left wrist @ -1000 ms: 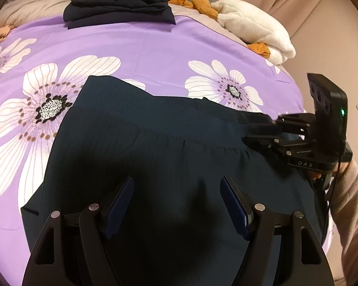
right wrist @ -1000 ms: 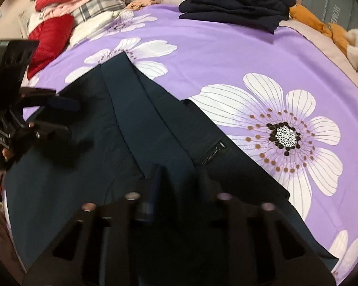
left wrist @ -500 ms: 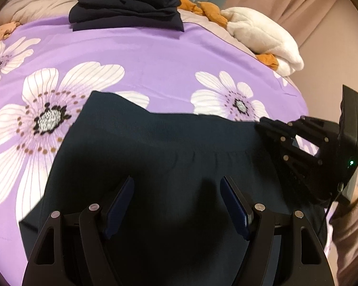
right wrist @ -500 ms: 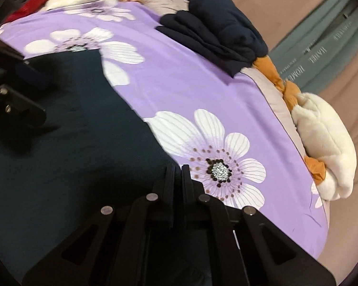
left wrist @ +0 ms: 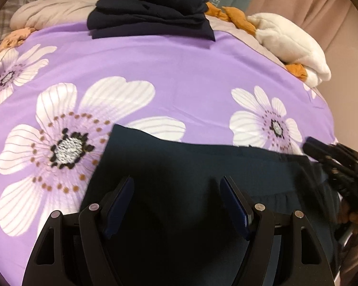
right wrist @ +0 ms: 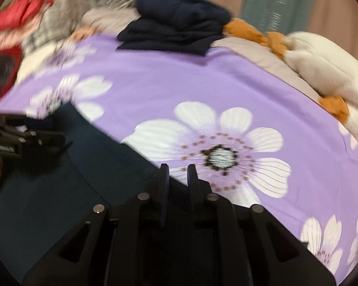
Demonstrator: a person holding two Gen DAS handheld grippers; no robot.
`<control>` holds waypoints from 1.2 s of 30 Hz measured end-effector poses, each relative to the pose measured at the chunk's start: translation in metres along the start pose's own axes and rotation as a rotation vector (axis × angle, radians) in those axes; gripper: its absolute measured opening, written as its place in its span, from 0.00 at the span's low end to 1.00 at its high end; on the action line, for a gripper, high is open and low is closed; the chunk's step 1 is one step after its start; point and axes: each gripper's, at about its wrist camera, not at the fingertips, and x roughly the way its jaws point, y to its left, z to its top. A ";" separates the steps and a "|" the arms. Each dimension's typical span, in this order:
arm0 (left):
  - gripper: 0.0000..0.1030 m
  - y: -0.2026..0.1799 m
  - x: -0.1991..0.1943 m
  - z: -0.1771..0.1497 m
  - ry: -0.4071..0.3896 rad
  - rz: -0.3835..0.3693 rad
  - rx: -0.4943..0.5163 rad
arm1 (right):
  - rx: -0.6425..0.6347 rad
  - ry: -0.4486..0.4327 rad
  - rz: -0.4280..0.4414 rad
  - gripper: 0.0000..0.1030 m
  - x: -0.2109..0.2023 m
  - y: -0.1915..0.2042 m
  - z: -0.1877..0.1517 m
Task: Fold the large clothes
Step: 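Smooth the folded edge of the jacket with both grippers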
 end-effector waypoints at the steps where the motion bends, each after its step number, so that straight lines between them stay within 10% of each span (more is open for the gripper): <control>1: 0.72 0.001 -0.003 -0.001 -0.005 0.001 -0.003 | 0.018 -0.005 -0.004 0.18 -0.006 -0.003 -0.002; 14: 0.72 -0.049 -0.023 -0.037 -0.011 -0.053 0.223 | 0.010 0.068 0.182 0.19 -0.037 0.014 -0.064; 36: 0.72 -0.050 0.018 -0.024 0.048 0.023 0.200 | 0.102 0.091 0.050 0.15 0.018 -0.008 -0.050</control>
